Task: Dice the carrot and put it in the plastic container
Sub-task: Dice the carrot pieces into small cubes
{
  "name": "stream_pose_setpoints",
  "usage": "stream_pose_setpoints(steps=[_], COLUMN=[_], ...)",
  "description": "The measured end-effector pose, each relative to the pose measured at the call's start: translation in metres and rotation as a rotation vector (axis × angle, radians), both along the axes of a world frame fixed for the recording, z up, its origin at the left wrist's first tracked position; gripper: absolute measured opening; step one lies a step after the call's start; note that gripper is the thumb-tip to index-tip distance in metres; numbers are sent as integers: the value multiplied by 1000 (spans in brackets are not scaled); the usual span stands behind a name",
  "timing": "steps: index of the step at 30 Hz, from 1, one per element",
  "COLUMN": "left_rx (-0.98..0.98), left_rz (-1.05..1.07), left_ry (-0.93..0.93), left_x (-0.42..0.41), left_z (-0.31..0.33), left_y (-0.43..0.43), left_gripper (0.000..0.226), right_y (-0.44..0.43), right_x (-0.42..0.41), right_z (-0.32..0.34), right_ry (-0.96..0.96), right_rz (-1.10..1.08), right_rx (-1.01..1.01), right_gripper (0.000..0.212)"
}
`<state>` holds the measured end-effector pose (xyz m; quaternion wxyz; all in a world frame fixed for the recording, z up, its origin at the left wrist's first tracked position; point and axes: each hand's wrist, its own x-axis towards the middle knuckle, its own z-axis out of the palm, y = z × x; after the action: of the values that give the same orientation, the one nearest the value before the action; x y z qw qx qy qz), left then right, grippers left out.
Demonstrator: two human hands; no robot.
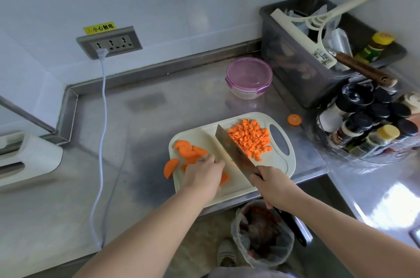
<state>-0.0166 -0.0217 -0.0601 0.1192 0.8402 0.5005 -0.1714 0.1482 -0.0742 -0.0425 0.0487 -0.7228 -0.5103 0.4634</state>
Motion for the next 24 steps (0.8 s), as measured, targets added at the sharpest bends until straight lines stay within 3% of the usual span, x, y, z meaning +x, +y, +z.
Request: stream_pose_setpoints(steps=[5, 8, 12, 16, 18, 24], left_rx=[103, 85, 12, -251, -305, -324], left_rz=[-121, -62, 344, 807, 866, 912], left_ry=[-19, -119, -422, -714, -781, -826], left_x=[5, -1, -15, -8, -1, 13], left_z=[1, -3, -6, -10, -10, -7], left_y=[13, 15, 5, -23, -31, -18], left_gripper=[40, 48, 37, 42, 45, 13], right_y=[1, 0, -1, -5, -5, -4], right_x=[-2, -4, -9, -12, -13, -22], right_z=[-2, -6, -13, -19, -20, -20], right_ry=[-27, -36, -64, -111, -132, -157], right_rz=[8, 24, 82, 132, 152, 151], right_rx=[18, 48, 88, 136, 139, 121], right_gripper=[27, 29, 32, 34, 34, 22])
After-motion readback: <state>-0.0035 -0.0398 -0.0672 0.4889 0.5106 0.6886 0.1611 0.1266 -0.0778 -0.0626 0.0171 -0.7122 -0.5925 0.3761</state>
